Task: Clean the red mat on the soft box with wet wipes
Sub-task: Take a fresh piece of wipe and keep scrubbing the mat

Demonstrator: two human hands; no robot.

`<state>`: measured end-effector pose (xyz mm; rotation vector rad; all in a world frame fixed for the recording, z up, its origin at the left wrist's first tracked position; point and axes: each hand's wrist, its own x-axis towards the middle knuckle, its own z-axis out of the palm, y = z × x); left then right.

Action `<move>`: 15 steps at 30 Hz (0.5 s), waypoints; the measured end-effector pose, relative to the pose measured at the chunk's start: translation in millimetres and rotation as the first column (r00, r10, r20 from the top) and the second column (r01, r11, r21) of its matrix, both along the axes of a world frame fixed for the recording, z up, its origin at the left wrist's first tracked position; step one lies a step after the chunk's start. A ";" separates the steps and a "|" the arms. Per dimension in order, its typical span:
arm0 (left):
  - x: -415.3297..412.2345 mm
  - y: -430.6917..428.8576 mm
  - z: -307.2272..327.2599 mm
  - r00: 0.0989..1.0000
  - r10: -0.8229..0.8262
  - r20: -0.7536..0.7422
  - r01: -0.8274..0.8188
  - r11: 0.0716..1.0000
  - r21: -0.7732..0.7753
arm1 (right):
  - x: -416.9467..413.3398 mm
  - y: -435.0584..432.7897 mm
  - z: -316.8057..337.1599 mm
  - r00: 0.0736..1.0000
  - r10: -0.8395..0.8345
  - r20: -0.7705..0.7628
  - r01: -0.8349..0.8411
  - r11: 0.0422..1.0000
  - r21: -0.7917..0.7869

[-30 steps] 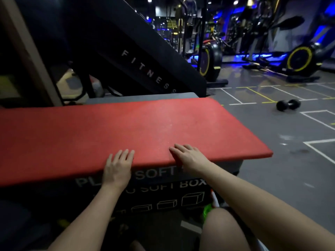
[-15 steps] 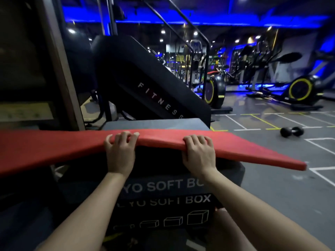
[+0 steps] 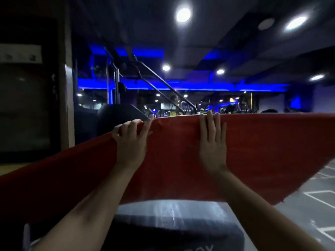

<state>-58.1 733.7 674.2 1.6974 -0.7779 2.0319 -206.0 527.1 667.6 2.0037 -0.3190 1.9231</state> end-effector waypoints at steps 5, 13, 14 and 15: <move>48.5 -22.4 16.8 0.992 0.093 0.091 -0.102 0.990 0.095 | 39.2 -7.9 11.6 0.988 0.064 -0.141 -0.040 0.985 0.166; 121.6 -84.3 25.9 0.959 -0.061 0.276 0.009 0.983 0.184 | 118.4 -49.6 -34.5 0.915 0.043 -0.400 0.044 0.978 0.205; 129.1 -91.9 31.0 0.958 -0.004 0.287 -0.044 0.986 0.163 | 130.2 -54.0 -42.0 0.893 0.059 -0.447 0.048 0.973 0.224; 134.9 -100.3 33.5 0.958 0.077 0.275 -0.119 0.983 0.140 | 142.7 -59.3 -50.6 0.867 0.071 -0.493 0.059 0.968 0.244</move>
